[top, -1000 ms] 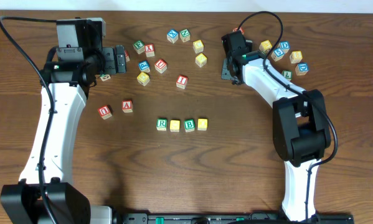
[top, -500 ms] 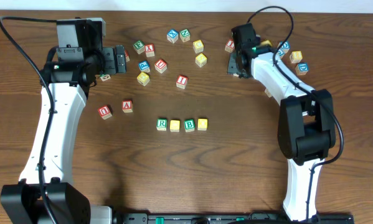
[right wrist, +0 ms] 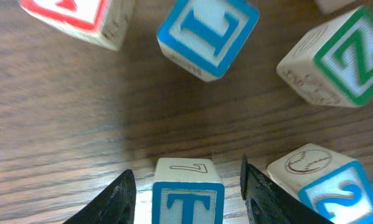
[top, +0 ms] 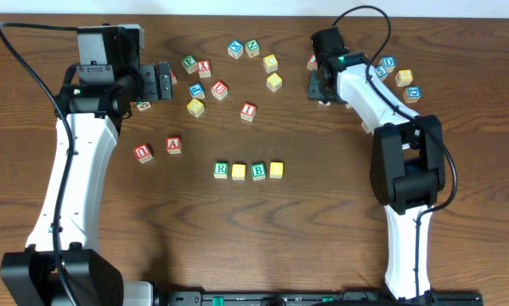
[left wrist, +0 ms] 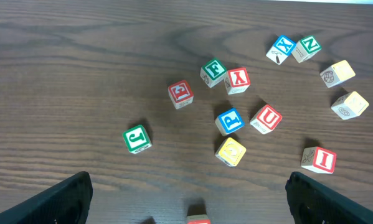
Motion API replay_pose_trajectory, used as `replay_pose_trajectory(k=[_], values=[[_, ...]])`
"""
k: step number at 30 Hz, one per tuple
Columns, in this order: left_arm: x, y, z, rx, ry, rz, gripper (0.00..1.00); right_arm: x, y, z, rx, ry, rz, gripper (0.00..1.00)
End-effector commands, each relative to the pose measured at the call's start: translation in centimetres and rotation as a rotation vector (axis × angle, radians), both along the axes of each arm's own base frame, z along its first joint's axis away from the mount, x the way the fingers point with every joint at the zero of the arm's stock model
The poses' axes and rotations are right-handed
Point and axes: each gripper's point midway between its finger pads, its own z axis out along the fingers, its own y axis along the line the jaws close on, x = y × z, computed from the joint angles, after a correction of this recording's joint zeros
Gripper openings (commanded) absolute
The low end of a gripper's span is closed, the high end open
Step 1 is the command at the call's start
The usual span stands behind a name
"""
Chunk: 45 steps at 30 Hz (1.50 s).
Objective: Spell out ROBOT
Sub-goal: 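Close the right gripper on the blue T block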
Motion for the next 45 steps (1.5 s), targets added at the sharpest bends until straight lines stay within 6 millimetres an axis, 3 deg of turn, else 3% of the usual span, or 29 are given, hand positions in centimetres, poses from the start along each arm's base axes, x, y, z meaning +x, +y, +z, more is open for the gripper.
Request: replay_pose_trajectory(k=[1, 9, 15, 30, 45], values=[[0.0, -0.2, 1.2, -0.004, -0.03, -0.012, 0.98, 0.7, 0.4, 0.5, -0.003, -0.025, -0.002, 0.5], [0.0, -0.2, 1.2, -0.005, -0.03, -0.012, 0.98, 0.7, 0.3, 0.5, -0.008, -0.023, -0.004, 0.51], [0.0, -0.2, 1.2, -0.005, -0.029, -0.012, 0.98, 0.6, 0.1, 0.5, -0.007, -0.024, -0.026, 0.38], [0.0, -0.2, 1.2, -0.005, -0.03, -0.012, 0.98, -0.6, 0.3, 0.1, -0.008, 0.021, -0.048, 0.41], [0.0, -0.2, 1.2, -0.005, -0.03, -0.012, 0.98, -0.4, 0.5, 0.2, 0.001, 0.008, -0.059, 0.29]])
